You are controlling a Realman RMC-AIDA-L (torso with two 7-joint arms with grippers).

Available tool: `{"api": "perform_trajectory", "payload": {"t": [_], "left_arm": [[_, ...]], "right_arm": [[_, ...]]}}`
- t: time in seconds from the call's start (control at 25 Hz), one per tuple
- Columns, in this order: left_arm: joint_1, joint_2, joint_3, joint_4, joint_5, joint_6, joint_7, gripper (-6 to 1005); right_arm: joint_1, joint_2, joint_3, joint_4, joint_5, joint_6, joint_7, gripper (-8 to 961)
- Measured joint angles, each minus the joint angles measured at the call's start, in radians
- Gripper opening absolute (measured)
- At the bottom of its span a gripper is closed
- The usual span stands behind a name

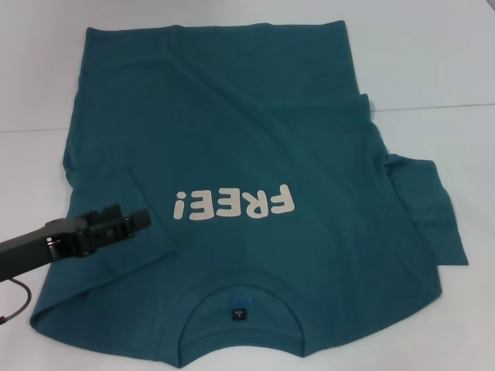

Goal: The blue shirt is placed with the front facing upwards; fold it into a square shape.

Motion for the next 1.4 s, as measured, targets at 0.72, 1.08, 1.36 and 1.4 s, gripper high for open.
{"api": "perform_trajectory", "payload": {"t": [0.72,1.08,1.36,1.4], "left_arm": [[-0.008,-0.006,-0.004,0.0,0.0,-0.005,0.011,934],[-0.014,-0.012,-0.001,0.0,-0.007,-0.025,0.016,934],[-0.028,-0.014,0.001,-0.003,-0.008,-0.036,0.028,934],[-0.028,-0.015,0.001,-0.004,-0.009,-0.037,0.028,934]], "right_arm": [[0.179,0.017,-0.052,0.049,-0.163,0.116,0.159,915],[0.182,-0.012,-0.046,0.212,-0.072,0.186,0.161,916],[0.179,-0.021,-0.104,0.233,-0.076,0.214,0.144,916],[0.179,-0.018,-0.129,0.233,-0.076,0.229,0.138,916]]}}
